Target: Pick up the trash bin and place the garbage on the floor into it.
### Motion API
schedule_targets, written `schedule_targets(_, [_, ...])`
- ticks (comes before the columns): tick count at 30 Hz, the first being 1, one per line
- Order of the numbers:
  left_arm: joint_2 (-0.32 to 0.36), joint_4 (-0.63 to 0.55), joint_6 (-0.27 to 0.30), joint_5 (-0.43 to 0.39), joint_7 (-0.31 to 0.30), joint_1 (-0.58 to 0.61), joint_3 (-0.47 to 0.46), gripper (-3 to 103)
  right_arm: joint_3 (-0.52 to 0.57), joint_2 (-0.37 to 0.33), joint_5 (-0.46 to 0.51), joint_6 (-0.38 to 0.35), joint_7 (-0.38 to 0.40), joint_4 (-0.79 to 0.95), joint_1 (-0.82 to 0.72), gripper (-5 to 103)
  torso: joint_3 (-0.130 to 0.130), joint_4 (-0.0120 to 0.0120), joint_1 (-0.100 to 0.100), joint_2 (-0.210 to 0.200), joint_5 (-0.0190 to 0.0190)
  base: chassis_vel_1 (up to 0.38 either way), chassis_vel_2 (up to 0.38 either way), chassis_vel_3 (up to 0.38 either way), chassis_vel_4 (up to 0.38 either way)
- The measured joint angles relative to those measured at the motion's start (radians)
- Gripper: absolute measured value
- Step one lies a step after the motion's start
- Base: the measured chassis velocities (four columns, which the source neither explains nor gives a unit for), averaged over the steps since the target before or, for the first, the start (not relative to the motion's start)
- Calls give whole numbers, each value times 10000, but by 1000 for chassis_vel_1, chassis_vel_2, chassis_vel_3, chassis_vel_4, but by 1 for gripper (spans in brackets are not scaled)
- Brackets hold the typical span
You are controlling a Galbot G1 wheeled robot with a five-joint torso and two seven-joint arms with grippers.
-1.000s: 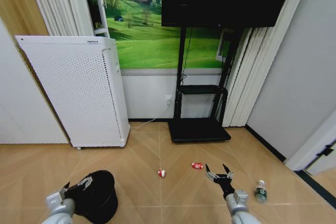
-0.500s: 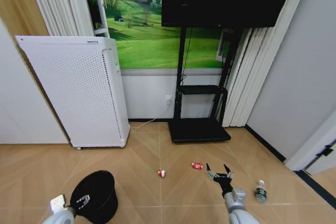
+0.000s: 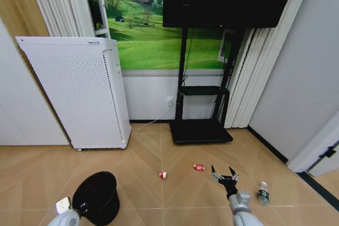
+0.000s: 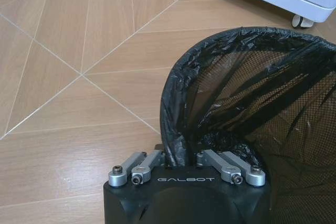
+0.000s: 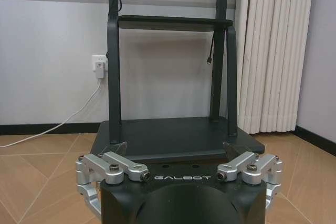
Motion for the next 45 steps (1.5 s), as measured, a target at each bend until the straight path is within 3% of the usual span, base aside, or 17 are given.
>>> schedule_targets(3, [26,17,-91,86,235,0,-9,14,0,19,3,4,9,-1,1,100,2,0,0,2,-1,0,0,0,0])
schedule_targets(5, [69,84,-420,443,1006,-9,-13,5,-1,28,7,4,17,3,-6,100,2,-2,0,7,4,0,0,0,0])
schedule_targets(6, [69,84,-420,443,1006,-9,-13,5,-1,28,7,4,17,3,-6,100,2,-2,0,7,4,0,0,0,0])
schedule_targets(8, [199,245,-1426,1791,2447,-56,-8,3,13,21,31,4,33,16,-30,100,6,1,2,8,-5,0,0,0,0])
schedule_targets(10, [387,237,-2352,2569,3341,-212,5,3,23,7,58,4,35,22,-49,100,8,3,3,8,-1,0,0,0,0])
schedule_targets(11, [387,237,-2352,2569,3341,-212,5,3,23,7,58,4,35,22,-49,100,8,3,3,8,-1,0,0,0,0])
schedule_targets(14, [699,184,-3554,2880,4379,-621,101,3,22,5,66,3,36,42,-77,100,8,-2,3,10,-3,0,0,0,0])
schedule_targets(15, [699,184,-3554,2880,4379,-621,101,3,22,5,66,3,36,42,-77,100,8,-2,3,10,-3,0,0,0,0])
schedule_targets(18, [1075,507,-4839,3215,5638,-1165,205,3,-47,32,99,-13,36,69,-100,100,10,-3,5,12,-4,0,0,0,0])
schedule_targets(19, [1075,507,-4839,3215,5638,-1165,205,3,-47,32,99,-13,36,69,-100,100,10,-3,5,12,-4,0,0,0,0])
schedule_targets(21, [1364,620,-5548,3413,6477,-1382,202,3,-156,70,287,-254,40,198,-127,100,11,-1,5,12,0,0,0,0,0])
schedule_targets(26, [1781,21,-5804,2910,7233,-1518,239,3,-226,139,290,-770,-69,286,-142,100,12,1,5,16,-1,0,0,0,0])
schedule_targets(29, [1944,-605,-5717,2534,7391,-1542,327,3,-231,201,124,-764,-162,110,-82,100,12,-1,5,17,0,0,0,0,0])
schedule_targets(35, [2067,-1198,-5563,2536,7403,-1517,406,3,-233,216,121,-574,-292,-46,-11,100,12,-1,5,19,0,0,0,0,0])
schedule_targets(45, [2178,-1232,-5493,2604,7481,-1482,451,3,-235,232,101,-491,-289,-155,-6,100,15,0,5,20,-2,-94,109,109,-108])
